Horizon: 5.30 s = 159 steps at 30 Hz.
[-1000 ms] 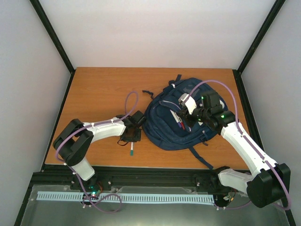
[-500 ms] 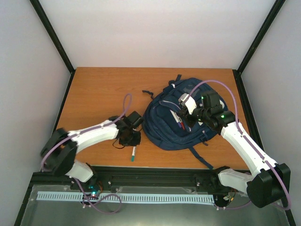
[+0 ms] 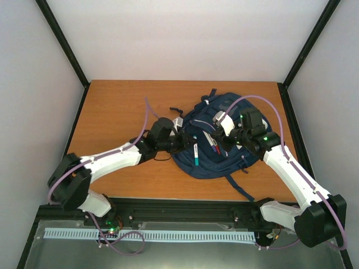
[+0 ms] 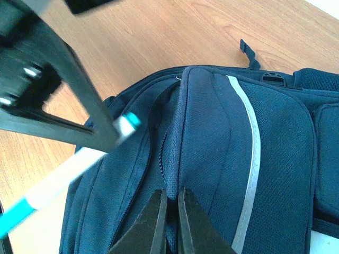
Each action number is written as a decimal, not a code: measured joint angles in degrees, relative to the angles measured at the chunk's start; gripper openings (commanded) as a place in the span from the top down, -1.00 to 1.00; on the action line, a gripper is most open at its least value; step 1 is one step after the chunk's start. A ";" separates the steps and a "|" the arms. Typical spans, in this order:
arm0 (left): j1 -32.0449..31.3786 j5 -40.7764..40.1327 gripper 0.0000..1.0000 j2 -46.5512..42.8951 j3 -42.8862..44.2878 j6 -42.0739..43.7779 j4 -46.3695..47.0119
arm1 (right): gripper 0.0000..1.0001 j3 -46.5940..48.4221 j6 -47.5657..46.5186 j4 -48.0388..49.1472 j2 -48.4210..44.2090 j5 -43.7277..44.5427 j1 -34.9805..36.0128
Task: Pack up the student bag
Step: Place the stationery in the student bag, then adjust the student bag at the center of the board, then zip the student bag at the center of the board.
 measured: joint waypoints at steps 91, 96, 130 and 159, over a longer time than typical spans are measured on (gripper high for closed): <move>-6.27 -9.44 -0.08 -5.35 -16.83 2.75 -8.07 | -0.13 42.66 -1.40 -13.92 53.88 26.10 -7.37; -6.82 -10.67 -0.48 -13.29 -15.45 4.68 -20.76 | -0.19 37.86 -0.24 -11.85 49.77 26.38 -7.48; 24.39 -2.16 -0.09 3.91 -4.76 10.73 -13.90 | -0.05 23.74 -6.97 -14.38 29.79 20.70 26.88; 25.75 10.69 0.98 -8.17 -19.78 2.80 12.04 | -0.08 38.62 -5.05 -16.57 45.24 21.24 28.55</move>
